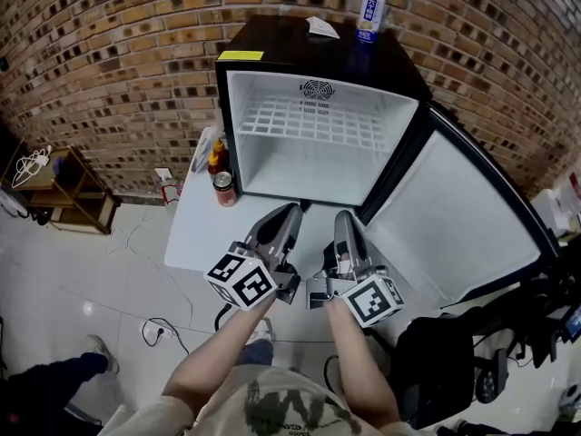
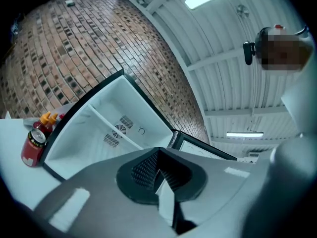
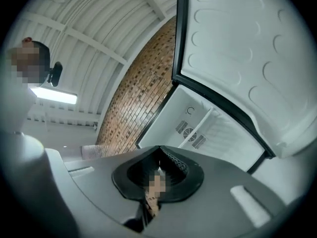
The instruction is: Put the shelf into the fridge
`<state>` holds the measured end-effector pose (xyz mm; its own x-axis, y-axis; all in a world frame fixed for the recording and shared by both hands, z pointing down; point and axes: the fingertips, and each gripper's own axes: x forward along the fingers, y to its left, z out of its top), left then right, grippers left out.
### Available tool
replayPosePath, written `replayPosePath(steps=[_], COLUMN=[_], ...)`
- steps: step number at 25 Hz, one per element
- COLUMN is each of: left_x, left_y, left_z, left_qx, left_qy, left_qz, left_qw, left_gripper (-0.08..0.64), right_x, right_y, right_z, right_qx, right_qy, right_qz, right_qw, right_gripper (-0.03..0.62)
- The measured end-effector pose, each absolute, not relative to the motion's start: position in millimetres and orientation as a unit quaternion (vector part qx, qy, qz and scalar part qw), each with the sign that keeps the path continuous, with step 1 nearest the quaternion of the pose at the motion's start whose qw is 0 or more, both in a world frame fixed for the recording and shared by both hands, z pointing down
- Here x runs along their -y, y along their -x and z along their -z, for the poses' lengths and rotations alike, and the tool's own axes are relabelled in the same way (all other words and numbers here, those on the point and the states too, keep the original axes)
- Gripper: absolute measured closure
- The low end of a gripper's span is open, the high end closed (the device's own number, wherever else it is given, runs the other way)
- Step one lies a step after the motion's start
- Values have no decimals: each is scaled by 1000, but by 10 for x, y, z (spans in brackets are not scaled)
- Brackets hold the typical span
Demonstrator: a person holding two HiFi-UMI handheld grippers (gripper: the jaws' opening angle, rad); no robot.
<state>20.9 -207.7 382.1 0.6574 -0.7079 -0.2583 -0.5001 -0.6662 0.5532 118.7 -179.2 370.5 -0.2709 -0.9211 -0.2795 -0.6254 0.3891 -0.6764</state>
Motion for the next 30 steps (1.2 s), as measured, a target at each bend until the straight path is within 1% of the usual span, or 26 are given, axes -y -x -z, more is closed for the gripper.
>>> replayPosePath(steps=[9,16,21,30], left_x=[1228,743,552,500], left_y=[-290,-231,-243,-85], left_z=[-3767,-3673,-3613,-3591], left_qx=[377,409,418,419], left_qy=[-887,-890,-893,-896], left_qz=[204,173,153,140], left_qw=[171,100,63,52], left_gripper=[560,560,560,560], right_x=[933,487,330,291], right_y=[-1176,-1033,-937,-756], right_z=[-3631,-3547,-3506,-3485], right_qx=[-808,-833,-840,-836], right_qy=[501,501,512,531], right_qz=[157,101,62,25], right_qw=[268,213,171,134], right_gripper=[592,592,592,592])
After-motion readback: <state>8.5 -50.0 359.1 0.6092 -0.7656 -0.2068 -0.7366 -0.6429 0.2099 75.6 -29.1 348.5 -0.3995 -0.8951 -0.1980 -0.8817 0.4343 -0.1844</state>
